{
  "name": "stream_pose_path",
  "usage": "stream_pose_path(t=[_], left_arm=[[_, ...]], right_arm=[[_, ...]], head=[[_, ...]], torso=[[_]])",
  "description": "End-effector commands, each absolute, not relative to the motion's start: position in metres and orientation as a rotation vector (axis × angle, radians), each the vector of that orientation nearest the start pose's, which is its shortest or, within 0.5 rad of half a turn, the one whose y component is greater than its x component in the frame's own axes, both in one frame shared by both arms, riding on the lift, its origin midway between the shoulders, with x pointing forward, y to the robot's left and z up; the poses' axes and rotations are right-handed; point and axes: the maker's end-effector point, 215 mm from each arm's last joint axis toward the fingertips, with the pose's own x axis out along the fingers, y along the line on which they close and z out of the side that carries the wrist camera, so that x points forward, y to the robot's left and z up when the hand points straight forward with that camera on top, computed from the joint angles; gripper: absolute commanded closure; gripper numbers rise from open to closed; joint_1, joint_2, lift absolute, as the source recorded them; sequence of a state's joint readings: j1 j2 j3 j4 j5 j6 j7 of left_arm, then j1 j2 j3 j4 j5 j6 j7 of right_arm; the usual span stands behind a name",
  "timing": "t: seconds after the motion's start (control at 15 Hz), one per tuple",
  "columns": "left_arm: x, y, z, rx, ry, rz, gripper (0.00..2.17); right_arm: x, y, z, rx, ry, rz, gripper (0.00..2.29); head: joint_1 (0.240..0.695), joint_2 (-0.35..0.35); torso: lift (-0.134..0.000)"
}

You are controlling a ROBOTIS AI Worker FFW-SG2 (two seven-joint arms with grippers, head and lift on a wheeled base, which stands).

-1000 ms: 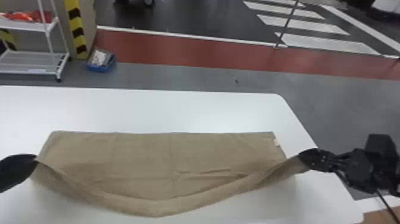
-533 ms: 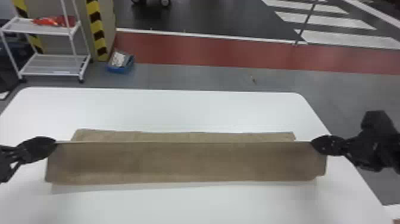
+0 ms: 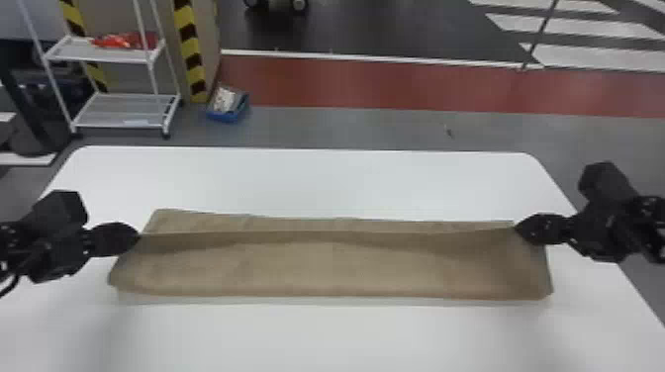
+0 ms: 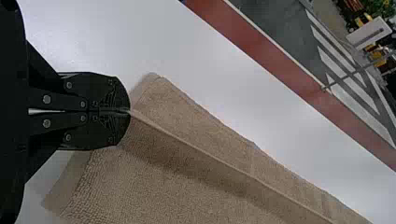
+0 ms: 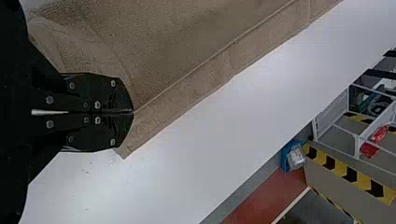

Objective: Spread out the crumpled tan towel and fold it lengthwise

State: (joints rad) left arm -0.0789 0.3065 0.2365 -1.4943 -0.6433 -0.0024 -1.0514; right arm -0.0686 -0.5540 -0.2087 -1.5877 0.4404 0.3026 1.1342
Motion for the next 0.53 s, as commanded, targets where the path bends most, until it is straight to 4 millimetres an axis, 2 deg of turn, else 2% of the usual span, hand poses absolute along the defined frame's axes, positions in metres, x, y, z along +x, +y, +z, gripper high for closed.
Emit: stream_pose_path(t=[0.0,0.2,0.47], left_arm=[[0.547,0.34,-0.424,0.813,0.528,-0.711,1.64],[0.562,0.33,-0.414,0.829,0.531,-0.722,1.64],[0.57,0.322,-0.415,0.838,0.55,-0.729,1.64]], right_arm=[[0.535,-0.424,-0.369,-0.694,0.636,0.637,2.2],[0.532,-0.417,-0.382,-0.697,0.671,0.672,2.2],[0.53,-0.408,-0.404,-0.686,0.722,0.711,2.2]], head=[[0.695,-0.09],[0.695,-0.087],[0.695,-0.087]], torso=[[-0.12],[-0.12],[-0.12]])
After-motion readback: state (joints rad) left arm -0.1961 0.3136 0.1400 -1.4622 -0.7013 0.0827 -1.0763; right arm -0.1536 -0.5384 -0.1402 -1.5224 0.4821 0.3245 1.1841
